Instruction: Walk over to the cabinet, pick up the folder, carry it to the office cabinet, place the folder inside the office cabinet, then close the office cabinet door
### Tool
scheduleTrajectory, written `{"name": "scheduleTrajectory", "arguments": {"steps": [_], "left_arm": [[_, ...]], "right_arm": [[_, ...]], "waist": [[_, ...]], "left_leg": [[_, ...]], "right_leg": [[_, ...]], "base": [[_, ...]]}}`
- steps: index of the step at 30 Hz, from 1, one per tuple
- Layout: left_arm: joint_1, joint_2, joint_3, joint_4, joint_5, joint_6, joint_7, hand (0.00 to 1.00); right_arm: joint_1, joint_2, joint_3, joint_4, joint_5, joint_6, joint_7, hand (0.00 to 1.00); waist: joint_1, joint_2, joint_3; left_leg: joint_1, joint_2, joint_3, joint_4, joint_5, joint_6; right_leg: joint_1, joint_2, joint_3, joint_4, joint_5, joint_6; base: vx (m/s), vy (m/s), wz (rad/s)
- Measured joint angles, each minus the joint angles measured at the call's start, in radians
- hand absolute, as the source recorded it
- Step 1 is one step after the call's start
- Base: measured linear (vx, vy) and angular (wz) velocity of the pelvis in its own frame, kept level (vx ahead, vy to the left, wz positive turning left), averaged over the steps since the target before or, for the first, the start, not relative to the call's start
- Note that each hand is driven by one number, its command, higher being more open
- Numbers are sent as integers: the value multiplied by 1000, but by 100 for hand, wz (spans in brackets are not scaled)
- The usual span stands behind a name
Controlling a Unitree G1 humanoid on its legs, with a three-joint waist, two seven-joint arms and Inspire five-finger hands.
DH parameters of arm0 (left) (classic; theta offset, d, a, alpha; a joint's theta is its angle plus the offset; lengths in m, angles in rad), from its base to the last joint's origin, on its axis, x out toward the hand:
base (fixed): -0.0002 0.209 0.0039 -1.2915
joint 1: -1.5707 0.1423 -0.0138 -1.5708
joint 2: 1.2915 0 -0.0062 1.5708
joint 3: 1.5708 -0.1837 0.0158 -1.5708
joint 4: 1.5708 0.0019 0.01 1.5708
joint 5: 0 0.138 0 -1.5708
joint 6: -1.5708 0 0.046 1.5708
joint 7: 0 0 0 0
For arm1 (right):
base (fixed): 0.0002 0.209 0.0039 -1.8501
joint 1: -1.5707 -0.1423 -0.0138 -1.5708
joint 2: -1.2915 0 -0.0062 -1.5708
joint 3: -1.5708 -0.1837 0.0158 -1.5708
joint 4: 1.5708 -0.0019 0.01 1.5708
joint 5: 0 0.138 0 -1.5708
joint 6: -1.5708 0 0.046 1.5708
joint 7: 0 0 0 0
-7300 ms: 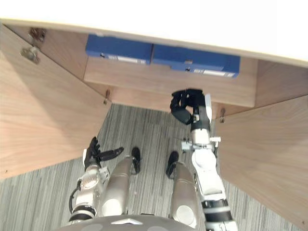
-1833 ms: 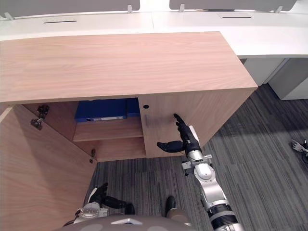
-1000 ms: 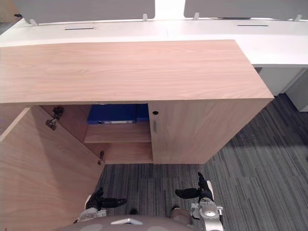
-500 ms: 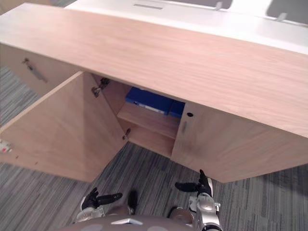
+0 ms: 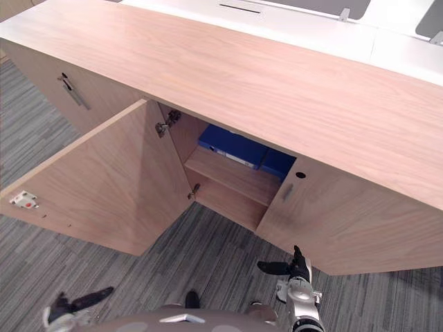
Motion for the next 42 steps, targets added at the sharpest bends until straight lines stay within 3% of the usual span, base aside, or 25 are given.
{"name": "scheduleTrajectory", "arguments": {"steps": [9, 15, 30, 38, 42], "left_arm": [[-10, 124, 47, -219, -22, -28, 31, 100], [-32, 124, 9, -311, -40, -52, 34, 100], [-35, 119, -172, -441, -43, -84, -26, 100], [11, 78, -204, -513, -49, -96, -25, 100], [75, 18, -232, -587, -62, -116, -28, 100]], "right_arm": [[21, -34, 10, 0, 0, 0, 2, 100], [52, -36, 37, 0, 0, 0, 9, 100], [63, -36, 35, 0, -1, 3, 38, 100], [58, -34, 36, 0, -3, 3, 46, 100], [61, -32, 36, 0, -6, 4, 48, 100]], "waist": [[23, 4, -3], [24, 14, -8], [25, 9, -10], [42, 3, -10], [44, 3, -10]], "left_leg": [[40, 2, 12, -4, 3, 5], [65, 3, 11, -43, 35, 5], [64, 8, 12, -47, 46, 0], [63, 7, 12, -44, 43, 1], [64, 6, 12, -45, 44, 2]], "right_leg": [[40, 10, 63, -36, 25, -8], [46, 15, 81, -37, 25, -8], [48, 29, 107, -57, 25, -5], [49, 29, 122, -63, 27, -8], [49, 27, 127, -61, 29, -6]], "base": [[-46, 1, -5], [-61, -19, -2], [-37, -11, -1], [-9, 0, 0], [-55, -2, 0]]}}
